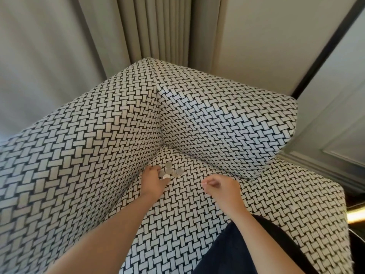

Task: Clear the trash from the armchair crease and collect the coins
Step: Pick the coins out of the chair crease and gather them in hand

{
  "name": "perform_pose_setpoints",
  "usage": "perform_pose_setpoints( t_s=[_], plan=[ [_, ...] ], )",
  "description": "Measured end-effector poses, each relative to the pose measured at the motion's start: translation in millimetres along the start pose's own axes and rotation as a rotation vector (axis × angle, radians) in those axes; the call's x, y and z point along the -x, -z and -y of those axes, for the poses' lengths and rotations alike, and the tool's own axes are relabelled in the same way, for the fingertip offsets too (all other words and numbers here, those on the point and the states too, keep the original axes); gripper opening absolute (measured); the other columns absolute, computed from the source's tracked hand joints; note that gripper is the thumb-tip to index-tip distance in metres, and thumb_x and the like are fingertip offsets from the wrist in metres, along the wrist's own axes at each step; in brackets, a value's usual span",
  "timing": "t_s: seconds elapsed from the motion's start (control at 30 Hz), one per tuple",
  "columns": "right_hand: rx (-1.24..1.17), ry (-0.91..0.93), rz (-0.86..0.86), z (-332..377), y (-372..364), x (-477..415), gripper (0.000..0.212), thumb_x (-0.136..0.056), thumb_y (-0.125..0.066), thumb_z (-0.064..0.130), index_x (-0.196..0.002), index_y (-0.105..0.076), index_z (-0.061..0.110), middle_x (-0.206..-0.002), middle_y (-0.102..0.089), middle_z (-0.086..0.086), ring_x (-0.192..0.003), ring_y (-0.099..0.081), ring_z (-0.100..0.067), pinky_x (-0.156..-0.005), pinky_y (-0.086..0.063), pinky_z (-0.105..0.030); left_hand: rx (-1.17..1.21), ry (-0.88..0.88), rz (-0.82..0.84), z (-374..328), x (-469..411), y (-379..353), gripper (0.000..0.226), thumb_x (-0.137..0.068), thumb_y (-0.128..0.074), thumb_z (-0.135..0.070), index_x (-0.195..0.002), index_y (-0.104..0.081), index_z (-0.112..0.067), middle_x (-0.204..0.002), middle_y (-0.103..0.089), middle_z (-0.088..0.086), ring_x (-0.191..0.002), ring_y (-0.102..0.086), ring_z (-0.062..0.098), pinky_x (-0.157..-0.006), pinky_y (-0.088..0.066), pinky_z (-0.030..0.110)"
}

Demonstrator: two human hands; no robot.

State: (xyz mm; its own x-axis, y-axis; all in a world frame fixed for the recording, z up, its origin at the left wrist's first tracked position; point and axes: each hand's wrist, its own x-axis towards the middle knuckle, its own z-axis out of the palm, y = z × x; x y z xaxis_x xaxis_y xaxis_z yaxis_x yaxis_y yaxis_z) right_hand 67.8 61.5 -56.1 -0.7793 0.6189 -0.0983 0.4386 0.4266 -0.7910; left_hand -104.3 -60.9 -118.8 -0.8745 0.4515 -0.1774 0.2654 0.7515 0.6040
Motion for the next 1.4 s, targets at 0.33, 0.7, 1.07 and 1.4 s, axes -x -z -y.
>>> perform_pose_setpoints(
  t_s=[0.33,0.7,1.07,1.4],
  plan=[
    [-0.263,-0.163,-0.024,-1,-6,-7,0.011,-0.086,-0.064,0.011,-0.083,-0.068,0.02,-0.074,-0.07,-0.002,-0.065,-0.068,-0.01,-0.064,-0.057,-0.023,0.028,0.025,-0.039,-7,-3,-3,0.008,-0.083,-0.067,-0.012,-0.079,-0.062,-0.017,-0.089,-0.065,0.004,-0.077,-0.059,0.013,-0.068,-0.049,0.021],
    [-0.346,-0.237,-0.073,1,-3,-10,0.015,-0.088,-0.062,0.013,-0.099,-0.07,0.007,-0.077,-0.068,-0.006,-0.067,-0.06,-0.011,-0.076,-0.054,-0.026,-0.183,-0.24,0.212,-9,-27,7,0.018,-0.088,-0.059,-0.013,-0.103,-0.054,-0.022,-0.067,-0.047,-0.009,-0.053,-0.041,0.004,-0.037,-0.03,0.01],
    [-0.443,-0.29,-0.097,0,-3,-10,0.013,-0.088,-0.062,0.009,-0.097,-0.07,0.008,-0.08,-0.067,-0.001,-0.07,-0.061,-0.008,-0.07,-0.052,-0.02,0.077,-0.183,0.168,-11,-12,2,0.007,-0.083,-0.068,-0.011,-0.083,-0.062,-0.008,-0.092,-0.062,-0.008,-0.075,-0.059,0.009,-0.062,-0.044,0.012],
    [-1.032,-0.453,-0.263,1,20,-3,0.007,-0.087,-0.063,0.009,-0.085,-0.069,0.013,-0.066,-0.062,0.0,-0.066,-0.055,-0.013,-0.077,-0.052,-0.029,1.788,0.688,0.491,-42,50,-10,0.021,-0.092,-0.045,-0.005,-0.11,-0.055,-0.001,-0.087,-0.053,0.009,-0.073,-0.049,0.011,-0.068,-0.051,0.021]
  ],
)
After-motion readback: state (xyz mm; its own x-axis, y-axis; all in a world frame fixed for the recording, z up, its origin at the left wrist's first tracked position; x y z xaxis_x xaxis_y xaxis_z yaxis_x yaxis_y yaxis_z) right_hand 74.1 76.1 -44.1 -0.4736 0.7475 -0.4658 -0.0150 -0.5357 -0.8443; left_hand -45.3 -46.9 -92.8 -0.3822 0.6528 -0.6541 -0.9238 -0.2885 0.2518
